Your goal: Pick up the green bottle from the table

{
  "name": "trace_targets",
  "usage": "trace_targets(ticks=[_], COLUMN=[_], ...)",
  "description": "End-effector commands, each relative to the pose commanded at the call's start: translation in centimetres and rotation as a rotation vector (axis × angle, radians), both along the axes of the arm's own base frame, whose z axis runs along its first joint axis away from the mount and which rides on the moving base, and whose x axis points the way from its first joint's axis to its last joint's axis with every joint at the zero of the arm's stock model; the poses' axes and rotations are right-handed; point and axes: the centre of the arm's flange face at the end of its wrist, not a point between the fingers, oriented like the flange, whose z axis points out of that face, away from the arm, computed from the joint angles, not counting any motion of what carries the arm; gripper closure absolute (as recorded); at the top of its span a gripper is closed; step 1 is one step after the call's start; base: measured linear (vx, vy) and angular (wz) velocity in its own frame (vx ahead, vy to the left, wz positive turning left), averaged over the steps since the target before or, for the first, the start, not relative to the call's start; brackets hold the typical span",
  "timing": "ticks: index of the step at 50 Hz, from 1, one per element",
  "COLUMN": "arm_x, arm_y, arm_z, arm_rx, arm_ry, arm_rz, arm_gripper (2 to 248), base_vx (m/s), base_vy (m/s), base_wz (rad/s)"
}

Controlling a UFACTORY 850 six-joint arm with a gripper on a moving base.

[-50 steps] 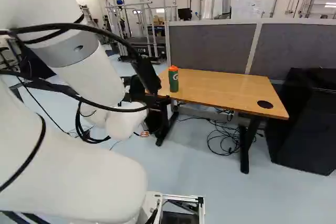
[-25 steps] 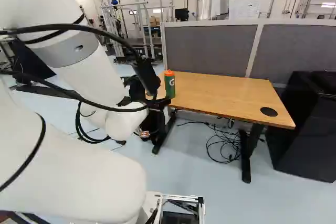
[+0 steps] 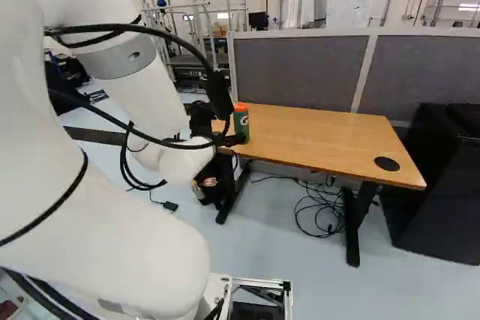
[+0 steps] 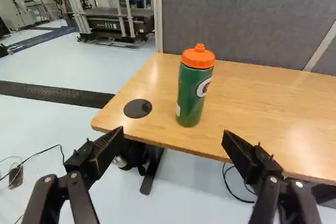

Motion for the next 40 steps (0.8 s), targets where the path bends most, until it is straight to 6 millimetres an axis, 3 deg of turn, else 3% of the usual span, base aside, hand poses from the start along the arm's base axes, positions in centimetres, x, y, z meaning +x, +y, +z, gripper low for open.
trace_targets(ticks=[40], arm_x=[8.3], arm_y=[-1.4], arm_z=[0.2], arm_rx=[0.002], arm_ry=[0.007], arm_rz=[-0.037], arm_gripper=[3], base_vx=[0.000], base_vy=[0.000], base_wz=[0.000])
